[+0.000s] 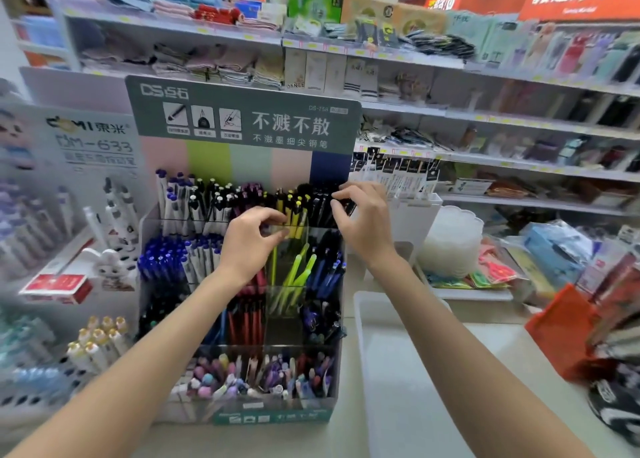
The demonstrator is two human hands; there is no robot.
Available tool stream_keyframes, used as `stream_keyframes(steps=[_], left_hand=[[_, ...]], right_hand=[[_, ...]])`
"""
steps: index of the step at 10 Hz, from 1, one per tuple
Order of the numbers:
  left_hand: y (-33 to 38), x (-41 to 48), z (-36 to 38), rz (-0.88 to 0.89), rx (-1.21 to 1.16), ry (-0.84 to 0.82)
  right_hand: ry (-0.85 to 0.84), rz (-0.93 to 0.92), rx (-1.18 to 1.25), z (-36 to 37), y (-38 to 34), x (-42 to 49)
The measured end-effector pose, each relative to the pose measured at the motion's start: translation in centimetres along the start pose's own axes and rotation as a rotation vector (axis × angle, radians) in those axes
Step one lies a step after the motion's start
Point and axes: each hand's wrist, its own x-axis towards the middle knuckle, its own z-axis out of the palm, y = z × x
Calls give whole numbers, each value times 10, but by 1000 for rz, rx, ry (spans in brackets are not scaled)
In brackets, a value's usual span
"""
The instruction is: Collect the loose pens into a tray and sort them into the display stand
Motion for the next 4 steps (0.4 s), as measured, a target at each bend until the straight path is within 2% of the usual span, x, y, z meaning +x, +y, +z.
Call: stream_keyframes(steps=[2, 3, 4], left_hand=[[2, 2, -4, 24, 1, -15], [5, -4, -14, 71, 48, 31], [8, -12, -27, 85, 180, 41]], right_hand=[[84, -53, -24, -3, -8, -10], [91, -94, -17, -11, -22, -16], [-50, -26, -34, -15, -36, -27]])
